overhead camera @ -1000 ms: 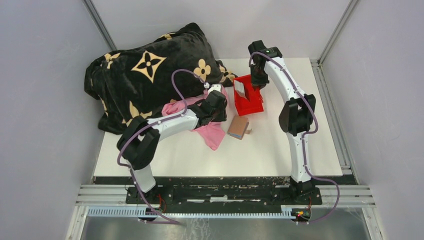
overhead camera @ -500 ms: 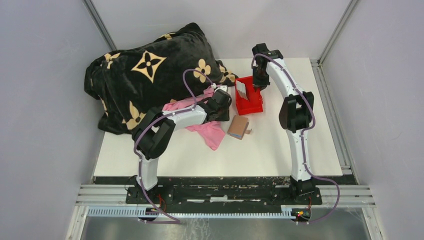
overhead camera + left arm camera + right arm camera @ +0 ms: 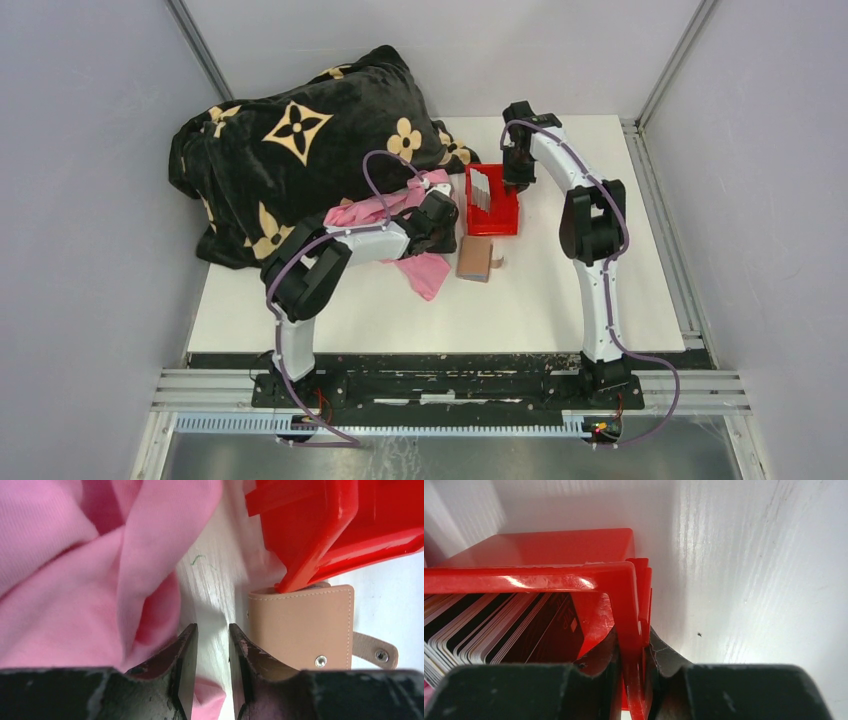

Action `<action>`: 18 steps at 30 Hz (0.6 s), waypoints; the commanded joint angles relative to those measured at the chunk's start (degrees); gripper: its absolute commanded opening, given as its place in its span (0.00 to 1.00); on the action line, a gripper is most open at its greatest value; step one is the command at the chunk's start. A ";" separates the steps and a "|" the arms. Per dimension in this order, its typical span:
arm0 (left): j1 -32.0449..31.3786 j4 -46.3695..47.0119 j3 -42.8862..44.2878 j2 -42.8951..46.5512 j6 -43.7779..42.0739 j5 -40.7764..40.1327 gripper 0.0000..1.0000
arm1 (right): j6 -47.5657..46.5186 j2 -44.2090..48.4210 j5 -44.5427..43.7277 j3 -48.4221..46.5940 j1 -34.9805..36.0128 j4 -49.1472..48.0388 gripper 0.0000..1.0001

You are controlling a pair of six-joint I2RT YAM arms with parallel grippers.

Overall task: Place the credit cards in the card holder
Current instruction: Place the storage box at the center of the board.

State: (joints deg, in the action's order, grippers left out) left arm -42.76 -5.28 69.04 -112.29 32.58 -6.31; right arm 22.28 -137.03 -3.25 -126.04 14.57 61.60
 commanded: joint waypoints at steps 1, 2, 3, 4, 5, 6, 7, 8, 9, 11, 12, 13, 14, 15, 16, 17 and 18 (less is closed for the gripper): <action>-1.94 0.72 -4.39 2.74 2.89 1.05 0.36 | 0.47 5.75 0.87 2.41 0.12 -3.05 0.01; -2.30 0.74 -5.11 3.18 3.19 0.99 0.36 | 0.44 6.09 0.87 3.04 0.11 -3.23 0.01; -2.66 0.82 -6.03 3.59 3.65 0.86 0.36 | 0.39 6.48 0.80 3.62 0.12 -3.41 0.01; -3.08 0.95 -6.81 4.05 4.03 0.86 0.36 | 0.27 6.87 0.69 4.36 0.17 -3.67 0.01; -3.47 1.20 -7.65 4.62 4.36 0.71 0.36 | 0.18 7.21 0.68 4.99 0.18 -3.95 0.01; -3.89 1.25 -8.45 5.15 4.87 0.54 0.36 | 0.10 7.44 0.70 5.53 0.21 -4.09 0.01; -4.29 1.29 -9.27 5.68 5.39 0.42 0.36 | -0.01 7.62 0.70 5.92 0.20 -4.17 0.01; -4.68 1.43 -10.03 6.35 5.84 0.40 0.36 | -0.10 7.75 0.70 6.27 0.23 -4.21 0.01; -5.35 1.64 -10.80 6.94 6.27 0.26 0.36 | -0.12 7.87 0.74 6.72 0.28 -4.33 0.01; -6.21 1.78 -12.09 7.85 6.88 -0.23 0.36 | -0.22 8.28 0.65 7.47 0.33 -4.76 0.01; -6.49 1.70 -12.64 8.26 7.15 -0.42 0.36 | -0.19 8.28 0.67 7.74 0.37 -4.98 0.01; -6.68 1.71 -13.15 8.65 7.48 -0.54 0.36 | -0.20 8.43 0.56 7.84 0.42 -5.00 0.01; -6.79 1.78 -13.57 8.99 7.68 -0.62 0.36 | -0.16 8.50 0.50 7.83 0.38 -5.00 0.03; -6.90 1.76 -13.97 9.29 7.87 -0.63 0.36 | -0.15 8.49 0.52 7.77 0.37 -5.01 0.06; -7.04 1.69 -14.23 9.55 8.00 -0.70 0.36 | -0.14 8.46 0.52 7.68 0.33 -5.08 0.10; -7.21 1.64 -14.42 9.74 8.10 -0.74 0.36 | -0.13 8.52 0.58 7.51 0.39 -5.04 0.14; -7.36 1.47 -14.47 9.92 8.17 -0.87 0.35 | -0.21 8.51 0.60 7.29 0.38 -5.01 0.19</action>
State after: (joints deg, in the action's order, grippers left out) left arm -49.45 -1.32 56.27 -103.46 38.02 -6.50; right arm 22.46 -132.57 -2.42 -118.13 14.63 57.65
